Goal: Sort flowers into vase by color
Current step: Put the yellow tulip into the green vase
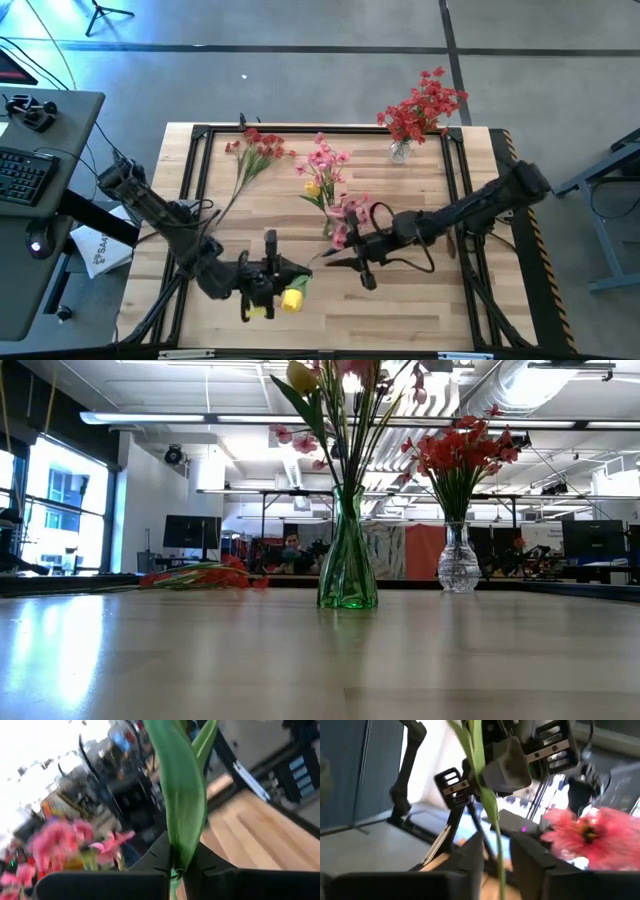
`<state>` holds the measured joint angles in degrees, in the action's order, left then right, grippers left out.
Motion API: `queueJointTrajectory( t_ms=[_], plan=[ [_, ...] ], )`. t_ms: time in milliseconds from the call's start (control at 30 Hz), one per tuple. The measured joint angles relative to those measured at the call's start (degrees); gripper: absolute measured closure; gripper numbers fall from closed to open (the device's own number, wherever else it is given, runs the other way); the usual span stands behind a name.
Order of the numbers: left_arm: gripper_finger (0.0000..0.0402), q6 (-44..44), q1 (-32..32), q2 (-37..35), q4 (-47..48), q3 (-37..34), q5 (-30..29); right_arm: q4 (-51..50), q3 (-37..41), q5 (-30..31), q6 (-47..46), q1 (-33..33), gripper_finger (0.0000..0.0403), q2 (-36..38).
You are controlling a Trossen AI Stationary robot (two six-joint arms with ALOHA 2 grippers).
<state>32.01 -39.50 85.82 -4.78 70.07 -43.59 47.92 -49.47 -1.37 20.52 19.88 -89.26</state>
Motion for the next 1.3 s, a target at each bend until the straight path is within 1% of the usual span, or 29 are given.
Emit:
queueJointTrajectory(
  t_ms=[67, 200, 233, 300, 367, 433, 500, 567, 633, 700, 767, 867, 933, 1067, 1200, 1300],
  plan=[
    [0.0396, -3.70, -0.68, 0.04, 7.94, 2.37, -2.11, -8.10, 0.00, 2.11, -2.20, 0.94, 0.0287, 3.98],
    [0.0398, -12.61, -1.04, -0.50, 19.40, 4.68, -7.68, -27.55, 0.00, 4.34, -8.18, 3.44, 0.0234, 12.25],
    [0.0399, -14.71, -0.65, -0.75, 21.37, 4.69, -8.89, -31.62, 0.00, 4.38, -10.01, 4.21, 0.0225, 14.02],
    [0.0399, -18.41, 0.57, -1.16, 24.48, 4.69, -9.50, -38.72, 0.00, 4.35, -13.72, 5.99, 0.0213, 16.57],
    [0.0399, -20.68, 2.03, -1.49, 26.31, 4.69, -9.44, -42.62, 0.23, 4.39, -15.78, 7.77, 0.0207, 17.65],
    [0.0400, -20.76, 3.62, -1.83, 26.28, 4.69, -9.42, -43.01, 1.46, 4.60, -15.97, 9.15, 0.0207, 17.80],
    [0.0400, -18.66, 4.50, -2.27, 23.62, 4.69, -9.30, -43.02, 3.05, 4.81, -17.17, 10.12, 0.0209, 17.64],
    [0.0400, -15.76, 5.05, -2.97, 19.69, 4.71, -7.29, -43.03, 5.11, 5.63, -20.84, 10.88, 0.0212, 17.55],
    [0.0400, -12.99, 5.41, -3.76, 16.42, 4.71, -5.00, -43.10, 7.08, 8.62, -25.00, 11.78, 0.0216, 17.51],
    [0.0401, -11.01, 6.70, -4.39, 14.33, 4.73, -2.08, -43.10, 8.69, 13.27, -28.12, 12.78, 0.0219, 17.51],
    [0.0401, -10.96, 9.34, -4.46, 14.00, 4.78, 1.78, -43.09, 9.72, 16.77, -29.78, 13.62, 0.0222, 17.51],
    [0.0401, -12.33, 13.87, -3.74, 15.49, 4.75, 8.62, -42.89, 10.03, 19.59, -30.60, 14.38, 0.0226, 17.51],
    [0.0401, -12.37, 16.32, -3.12, 15.43, 4.75, 11.28, -42.41, 10.03, 20.00, -30.55, 14.62, 0.0226, 17.51],
    [0.0401, -12.43, 19.41, -2.91, 14.80, 4.71, 13.32, -41.82, 10.03, 20.03, -29.46, 14.67, 0.0226, 17.51],
    [0.0401, -14.60, 22.15, -2.76, 15.98, 4.71, 19.25, -41.40, 10.03, 20.05, -28.59, 14.67, 0.0226, 17.51],
    [0.0401, -16.08, 23.90, -2.01, 17.18, 4.73, 22.07, -40.14, 10.03, 20.11, -26.95, 14.67, 0.0226, 17.51]
  ],
)
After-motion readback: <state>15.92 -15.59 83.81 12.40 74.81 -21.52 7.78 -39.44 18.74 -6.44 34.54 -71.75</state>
